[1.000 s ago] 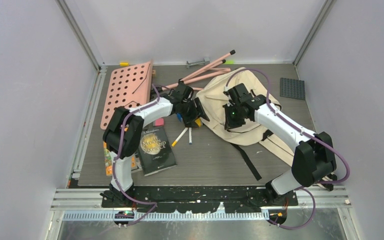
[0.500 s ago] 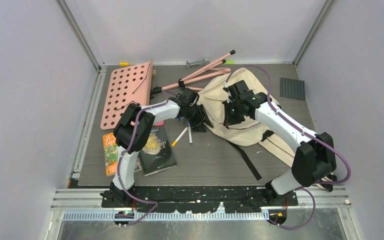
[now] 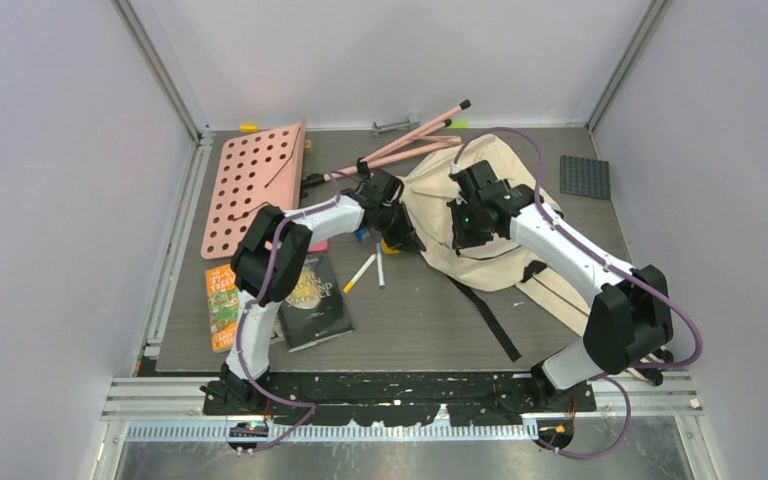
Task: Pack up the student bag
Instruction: Unzip the student bag at the center of the board.
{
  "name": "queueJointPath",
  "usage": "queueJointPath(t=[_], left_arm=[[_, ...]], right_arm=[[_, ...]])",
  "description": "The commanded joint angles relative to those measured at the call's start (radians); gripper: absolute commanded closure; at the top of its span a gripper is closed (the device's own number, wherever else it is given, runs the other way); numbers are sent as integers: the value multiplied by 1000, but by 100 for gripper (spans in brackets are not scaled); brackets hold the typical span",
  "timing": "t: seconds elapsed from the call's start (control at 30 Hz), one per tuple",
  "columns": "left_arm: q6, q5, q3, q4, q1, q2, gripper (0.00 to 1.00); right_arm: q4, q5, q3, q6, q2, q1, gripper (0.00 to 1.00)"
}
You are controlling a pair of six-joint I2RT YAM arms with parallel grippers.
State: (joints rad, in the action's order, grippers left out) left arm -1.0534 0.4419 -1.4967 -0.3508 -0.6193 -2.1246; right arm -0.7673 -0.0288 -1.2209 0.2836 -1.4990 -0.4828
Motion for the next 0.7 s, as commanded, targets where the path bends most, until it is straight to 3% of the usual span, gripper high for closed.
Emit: queueJointPath(t=[0.0, 0.37, 0.67], left_arm=[[88, -68, -74, -2, 28, 61, 100], [232, -165, -153, -123, 118, 74, 100], [308, -224, -184, -143, 204, 76, 100]], right_arm=[[-1, 122, 2, -7, 65, -6, 99], [-38, 227, 46, 15, 175, -7, 99], [-34, 458, 124, 64, 222, -4, 99]])
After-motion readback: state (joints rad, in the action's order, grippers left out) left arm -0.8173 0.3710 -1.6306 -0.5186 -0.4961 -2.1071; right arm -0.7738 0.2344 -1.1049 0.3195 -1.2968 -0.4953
